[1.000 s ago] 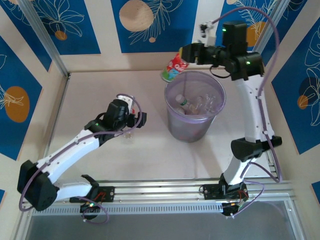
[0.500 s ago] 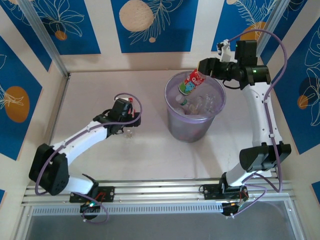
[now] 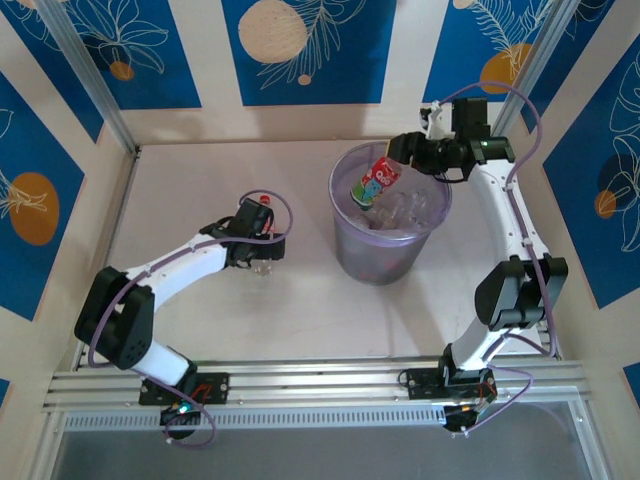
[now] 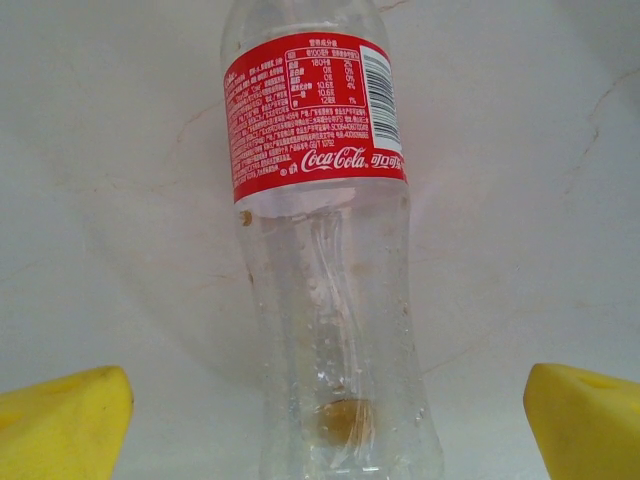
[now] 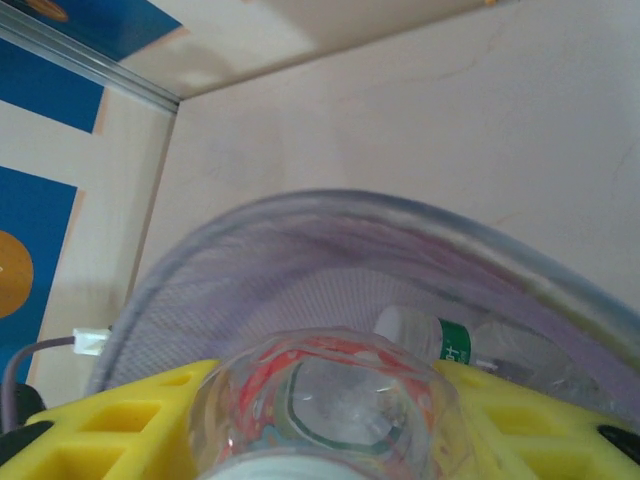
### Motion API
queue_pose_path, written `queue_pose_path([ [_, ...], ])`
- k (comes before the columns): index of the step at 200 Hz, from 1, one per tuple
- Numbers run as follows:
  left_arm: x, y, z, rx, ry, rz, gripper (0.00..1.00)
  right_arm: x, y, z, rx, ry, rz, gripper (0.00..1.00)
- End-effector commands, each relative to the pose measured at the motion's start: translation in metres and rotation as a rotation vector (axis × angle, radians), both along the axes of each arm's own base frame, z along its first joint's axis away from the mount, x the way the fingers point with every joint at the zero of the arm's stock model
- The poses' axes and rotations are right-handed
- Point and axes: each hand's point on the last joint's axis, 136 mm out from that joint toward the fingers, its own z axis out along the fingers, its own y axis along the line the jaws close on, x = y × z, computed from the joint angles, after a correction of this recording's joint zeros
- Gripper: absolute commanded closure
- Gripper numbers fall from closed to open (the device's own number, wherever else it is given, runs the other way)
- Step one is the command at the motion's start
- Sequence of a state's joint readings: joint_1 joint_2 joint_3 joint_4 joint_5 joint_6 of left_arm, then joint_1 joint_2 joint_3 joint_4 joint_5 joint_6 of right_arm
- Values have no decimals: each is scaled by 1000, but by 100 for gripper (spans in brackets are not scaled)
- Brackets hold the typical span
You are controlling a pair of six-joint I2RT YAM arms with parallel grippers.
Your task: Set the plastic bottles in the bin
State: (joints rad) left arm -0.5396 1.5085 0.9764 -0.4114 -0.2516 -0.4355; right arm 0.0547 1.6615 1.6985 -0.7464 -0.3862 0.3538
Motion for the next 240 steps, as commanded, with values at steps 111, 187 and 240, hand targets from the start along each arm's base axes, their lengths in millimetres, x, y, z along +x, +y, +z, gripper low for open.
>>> queue_pose_path([
  [111, 0, 4, -4, 58, 28, -29, 0, -28, 7, 3, -117, -7, 84, 26],
  [187, -1, 7, -6, 92, 52, -30, 0, -37, -26, 41, -311, -97, -28, 35],
  [240, -3, 10, -10, 104, 66, -20, 0, -38, -13, 8, -348, -24, 3, 51],
])
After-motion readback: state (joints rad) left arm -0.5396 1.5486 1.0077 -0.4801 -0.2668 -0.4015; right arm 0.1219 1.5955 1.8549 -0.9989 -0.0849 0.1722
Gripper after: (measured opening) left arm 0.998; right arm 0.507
